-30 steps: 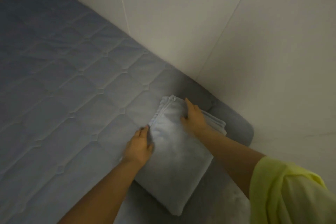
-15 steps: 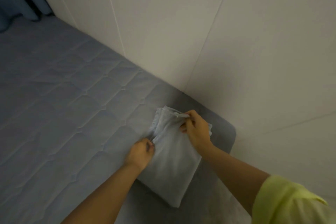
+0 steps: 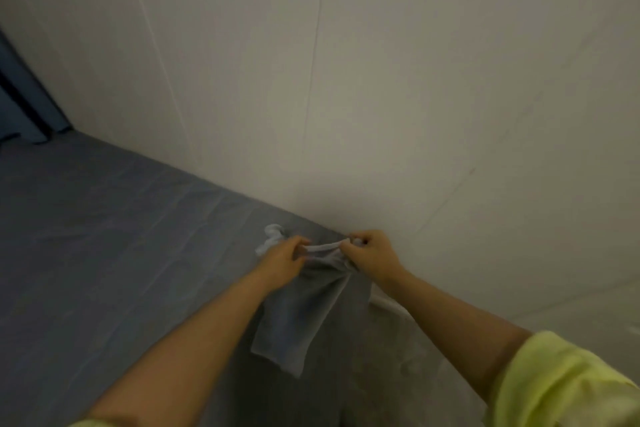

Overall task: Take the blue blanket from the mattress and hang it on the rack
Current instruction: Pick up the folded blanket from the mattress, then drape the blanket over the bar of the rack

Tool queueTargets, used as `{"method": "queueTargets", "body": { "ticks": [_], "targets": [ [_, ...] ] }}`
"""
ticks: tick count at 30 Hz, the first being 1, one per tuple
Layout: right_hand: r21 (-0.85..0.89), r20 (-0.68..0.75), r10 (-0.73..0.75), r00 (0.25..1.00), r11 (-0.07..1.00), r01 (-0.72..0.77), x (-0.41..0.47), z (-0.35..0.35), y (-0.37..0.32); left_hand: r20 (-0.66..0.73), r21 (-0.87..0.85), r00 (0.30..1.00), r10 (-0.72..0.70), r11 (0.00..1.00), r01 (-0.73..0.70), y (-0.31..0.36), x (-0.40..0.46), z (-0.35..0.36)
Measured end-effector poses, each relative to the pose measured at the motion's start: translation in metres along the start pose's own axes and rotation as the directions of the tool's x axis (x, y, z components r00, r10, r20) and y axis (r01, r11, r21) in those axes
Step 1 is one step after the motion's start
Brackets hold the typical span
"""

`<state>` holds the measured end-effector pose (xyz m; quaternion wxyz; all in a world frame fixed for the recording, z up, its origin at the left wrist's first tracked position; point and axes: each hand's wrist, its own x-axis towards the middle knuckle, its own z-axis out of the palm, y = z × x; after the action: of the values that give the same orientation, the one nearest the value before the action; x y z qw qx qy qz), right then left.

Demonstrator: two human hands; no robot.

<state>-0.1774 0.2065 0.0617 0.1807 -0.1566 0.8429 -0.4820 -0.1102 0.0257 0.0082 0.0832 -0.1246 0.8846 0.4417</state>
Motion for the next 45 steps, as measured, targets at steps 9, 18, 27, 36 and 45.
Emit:
{"method": "queueTargets", "body": {
  "ticks": [9, 18, 27, 36, 45],
  "targets": [
    [0.202, 0.025, -0.117, 0.993, 0.973, 0.11, -0.071, -0.123, -0.081, 0.21, 0.148, 0.965, 0.16, 0.97, -0.193, 0.136, -0.011, 0.01],
    [0.552, -0.425, -0.072, 0.902, 0.769, 0.322, -0.191, -0.328, -0.105, 0.31, 0.285, 0.927, 0.211, 0.91, -0.303, 0.288, -0.002, 0.087],
    [0.364, -0.864, 0.106, 0.493, 0.807, 0.464, -0.41, -0.501, -0.069, 0.177, 0.092, 0.945, 0.275, 0.951, -0.295, 0.433, -0.034, 0.194],
    [0.069, -0.897, 0.148, 0.417, 0.978, -0.198, -0.581, -0.523, -0.007, 0.435, -0.082, 0.55, 0.713, 0.639, -0.765, 0.639, -0.221, 0.317],
    [-0.104, -0.947, 0.159, 0.279, 0.67, -0.735, -0.719, -0.531, 0.063, 0.588, -0.308, 0.121, 0.8, 0.359, -0.881, 0.752, -0.401, 0.405]
  ]
}}
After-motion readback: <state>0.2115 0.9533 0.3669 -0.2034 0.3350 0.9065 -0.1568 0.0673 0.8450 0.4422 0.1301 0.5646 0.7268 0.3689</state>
